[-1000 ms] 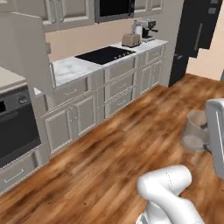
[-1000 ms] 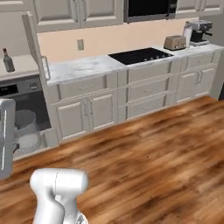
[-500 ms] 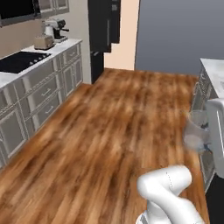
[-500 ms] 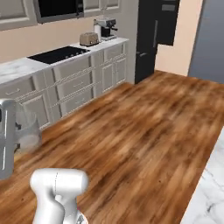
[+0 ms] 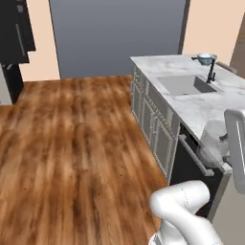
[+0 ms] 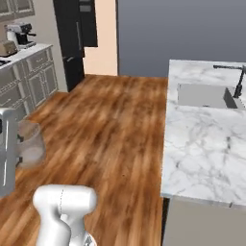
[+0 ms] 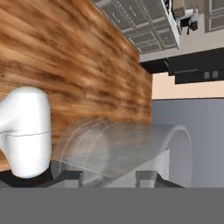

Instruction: There is a bowl on the dining counter. Grab a lemon wedge from the fridge and place it in the bowl. Then get the liquor bottle and glass cup from the cabinet and place them next to the bowl.

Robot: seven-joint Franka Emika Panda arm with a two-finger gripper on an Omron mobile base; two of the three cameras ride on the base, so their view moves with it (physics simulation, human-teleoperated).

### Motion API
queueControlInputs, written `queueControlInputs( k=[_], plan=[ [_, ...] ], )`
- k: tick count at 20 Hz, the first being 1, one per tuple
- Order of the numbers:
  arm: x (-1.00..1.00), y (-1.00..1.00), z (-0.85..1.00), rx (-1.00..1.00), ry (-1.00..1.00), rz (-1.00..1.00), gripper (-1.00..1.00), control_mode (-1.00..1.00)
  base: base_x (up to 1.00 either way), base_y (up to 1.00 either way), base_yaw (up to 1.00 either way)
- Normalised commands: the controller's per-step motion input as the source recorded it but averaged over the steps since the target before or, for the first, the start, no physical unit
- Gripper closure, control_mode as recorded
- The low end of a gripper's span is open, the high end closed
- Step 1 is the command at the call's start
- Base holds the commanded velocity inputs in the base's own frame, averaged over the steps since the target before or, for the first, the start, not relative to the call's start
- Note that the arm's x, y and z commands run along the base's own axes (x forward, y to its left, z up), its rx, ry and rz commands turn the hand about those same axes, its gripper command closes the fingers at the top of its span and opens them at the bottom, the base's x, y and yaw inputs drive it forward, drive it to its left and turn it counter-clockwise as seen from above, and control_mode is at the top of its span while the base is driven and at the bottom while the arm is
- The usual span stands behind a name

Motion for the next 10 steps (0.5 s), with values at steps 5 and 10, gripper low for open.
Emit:
queueControlInputs(
  k=[5, 10],
  plan=[
    [0.00, 0.00, 0.00, 0.00, 0.00, 0.00, 1.00, 1.00, -0.64, -0.01, -0.68],
    [0.00, 0.00, 0.00, 0.00, 0.00, 0.00, 1.00, 1.00, -0.23, -0.23, -0.58]
  ],
)
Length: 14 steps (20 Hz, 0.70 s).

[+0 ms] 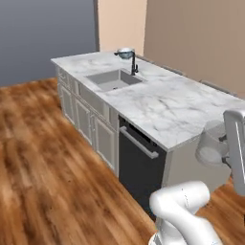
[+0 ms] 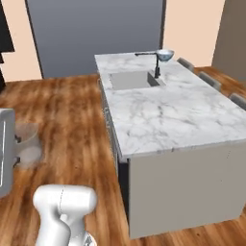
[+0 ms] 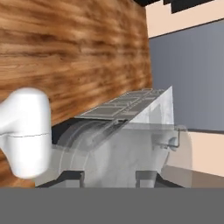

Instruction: There is a bowl on the dining counter. Grab a lemon wedge from the fridge and place it in the bowl. Then get the liquor bottle and glass cup from the cabinet and place them next to the bowl.

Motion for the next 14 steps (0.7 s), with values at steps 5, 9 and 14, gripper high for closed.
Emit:
queueControlInputs(
  k=[5, 9, 14],
  plan=[
    [0.00, 0.00, 0.00, 0.00, 0.00, 0.00, 1.00, 1.00, 0.01, -0.59, -0.42],
    [0.00, 0.00, 0.00, 0.00, 0.00, 0.00, 1.00, 1.00, 0.08, -0.65, -0.36],
    [0.00, 0.00, 0.00, 0.00, 0.00, 0.00, 1.00, 1.00, 0.22, -0.74, -0.31]
  ],
)
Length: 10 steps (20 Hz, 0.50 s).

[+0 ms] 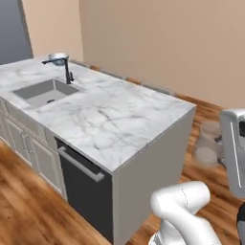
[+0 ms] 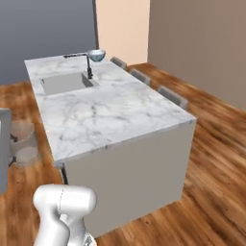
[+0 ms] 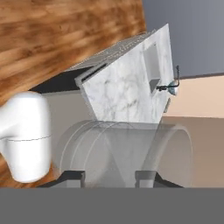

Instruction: There is a bowl on the dining counter. Grab a lemon wedge from the fridge and place it in the bowl. Then get the liquor bottle and glass cup from the cabinet and place them next to the bowl.

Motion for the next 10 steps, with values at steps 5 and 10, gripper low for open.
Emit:
queueControlInputs(
  k=[5, 10],
  plan=[
    [0.00, 0.00, 0.00, 0.00, 0.00, 0.00, 1.00, 1.00, 0.27, -0.78, -0.24],
    [0.00, 0.00, 0.00, 0.00, 0.00, 0.00, 1.00, 1.00, 0.32, -0.78, -0.22]
  ],
)
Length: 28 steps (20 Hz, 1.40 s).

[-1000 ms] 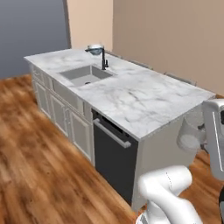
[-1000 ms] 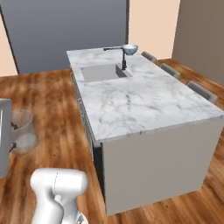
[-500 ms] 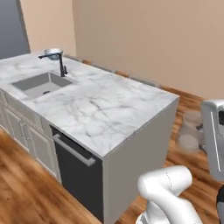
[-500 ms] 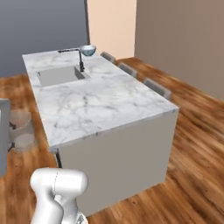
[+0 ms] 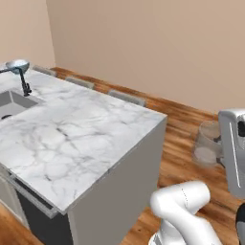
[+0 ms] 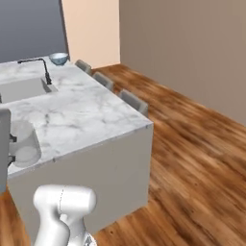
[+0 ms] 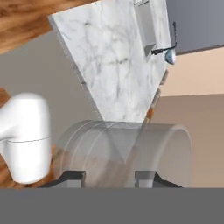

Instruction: There is a bowl on the dining counter. Grab a lemon wedge from the fridge and place it in the bowl. Then get the liquor bottle and glass cup from the cabinet and place them next to the bowl.

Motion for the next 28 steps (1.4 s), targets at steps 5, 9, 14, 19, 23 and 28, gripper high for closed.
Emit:
queueControlInputs(
  k=[5, 9, 14, 19, 23, 28],
  plan=[
    [0.00, 0.00, 0.00, 0.00, 0.00, 0.00, 1.00, 1.00, 0.45, -0.84, -0.19],
    [0.00, 0.00, 0.00, 0.00, 0.00, 0.00, 1.00, 1.00, 0.59, -0.83, -0.16],
    [0.00, 0.00, 0.00, 0.00, 0.00, 0.00, 1.00, 1.00, 0.83, -0.83, -0.12],
    [0.00, 0.00, 0.00, 0.00, 0.00, 0.00, 1.00, 1.00, 0.98, -0.81, -0.09],
    [0.00, 0.00, 0.00, 0.00, 0.00, 0.00, 1.00, 1.00, 1.00, -0.73, -0.07],
    [0.00, 0.00, 0.00, 0.00, 0.00, 0.00, 1.00, 1.00, 1.00, -0.43, 0.03]
  ],
)
